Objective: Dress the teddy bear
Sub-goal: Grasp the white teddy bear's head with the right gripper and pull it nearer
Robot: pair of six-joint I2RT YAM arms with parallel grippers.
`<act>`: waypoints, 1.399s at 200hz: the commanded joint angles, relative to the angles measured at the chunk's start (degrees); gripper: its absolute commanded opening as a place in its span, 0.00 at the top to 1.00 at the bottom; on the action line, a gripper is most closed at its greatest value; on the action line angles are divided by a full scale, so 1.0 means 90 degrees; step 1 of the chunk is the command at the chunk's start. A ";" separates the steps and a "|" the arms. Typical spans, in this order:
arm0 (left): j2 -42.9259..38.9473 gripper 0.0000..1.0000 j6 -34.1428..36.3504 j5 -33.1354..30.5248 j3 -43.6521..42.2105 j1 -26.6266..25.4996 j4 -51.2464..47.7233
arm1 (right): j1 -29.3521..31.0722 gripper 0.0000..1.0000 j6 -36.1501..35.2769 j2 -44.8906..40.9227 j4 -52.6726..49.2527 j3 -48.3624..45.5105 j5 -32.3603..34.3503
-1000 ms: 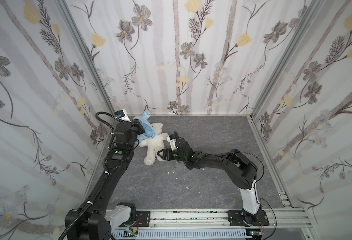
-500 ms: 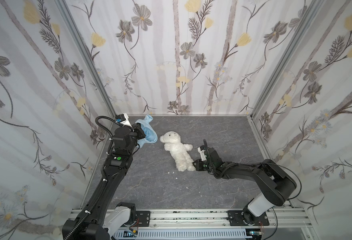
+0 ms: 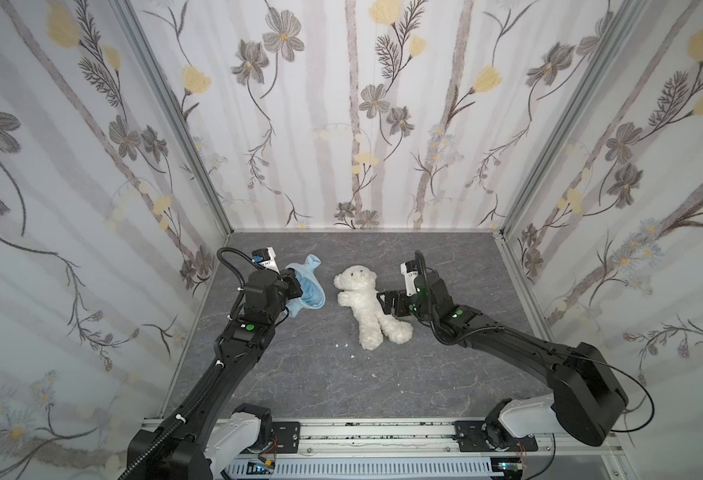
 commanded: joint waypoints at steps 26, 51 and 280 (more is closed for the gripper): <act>0.0024 1.00 -0.0048 -0.0276 -0.0092 -0.0033 0.0173 | 0.0099 0.00 0.0313 0.1548 -0.0402 0.1355 0.0055; -0.0005 1.00 -0.0036 -0.0271 -0.0119 -0.0044 0.0183 | 0.0202 0.00 0.0355 0.2167 -0.0613 0.1904 -0.0039; 0.0131 1.00 -0.0249 -0.0171 -0.0615 -0.0543 0.0279 | 0.0294 0.00 -0.0981 0.0084 -0.1497 0.0490 0.0464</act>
